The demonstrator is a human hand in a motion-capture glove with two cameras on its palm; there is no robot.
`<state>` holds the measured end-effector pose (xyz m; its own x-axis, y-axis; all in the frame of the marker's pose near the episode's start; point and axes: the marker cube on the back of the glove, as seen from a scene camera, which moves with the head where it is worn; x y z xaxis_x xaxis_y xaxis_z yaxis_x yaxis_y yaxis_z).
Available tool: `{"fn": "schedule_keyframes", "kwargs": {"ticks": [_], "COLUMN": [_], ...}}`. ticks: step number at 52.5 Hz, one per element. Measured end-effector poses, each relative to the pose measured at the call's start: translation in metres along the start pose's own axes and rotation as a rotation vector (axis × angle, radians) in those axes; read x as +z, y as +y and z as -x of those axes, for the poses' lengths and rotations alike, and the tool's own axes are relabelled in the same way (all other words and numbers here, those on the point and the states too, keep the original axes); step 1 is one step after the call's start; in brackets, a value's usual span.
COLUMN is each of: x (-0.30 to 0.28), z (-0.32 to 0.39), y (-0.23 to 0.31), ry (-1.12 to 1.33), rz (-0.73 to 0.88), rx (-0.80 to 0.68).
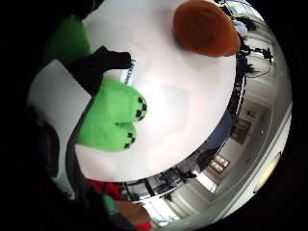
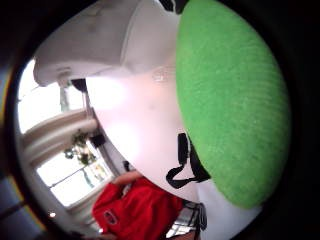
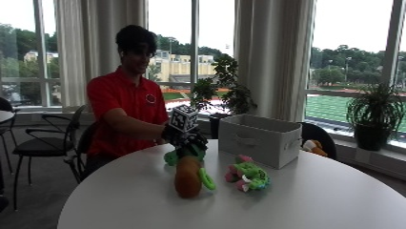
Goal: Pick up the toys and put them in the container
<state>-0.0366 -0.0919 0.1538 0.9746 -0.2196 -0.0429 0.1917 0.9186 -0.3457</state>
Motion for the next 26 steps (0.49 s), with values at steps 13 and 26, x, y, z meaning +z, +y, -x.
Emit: {"fn": "schedule_keyframes", "kwargs": {"ticks": [13,26], "x": [-0.007,-0.036], "z": [-0.005,-0.017], "y": [-0.003,0.006], "ry": [-0.043,-0.074], "rz": [-0.185,-0.237], "rx": [0.023,0.138]}}
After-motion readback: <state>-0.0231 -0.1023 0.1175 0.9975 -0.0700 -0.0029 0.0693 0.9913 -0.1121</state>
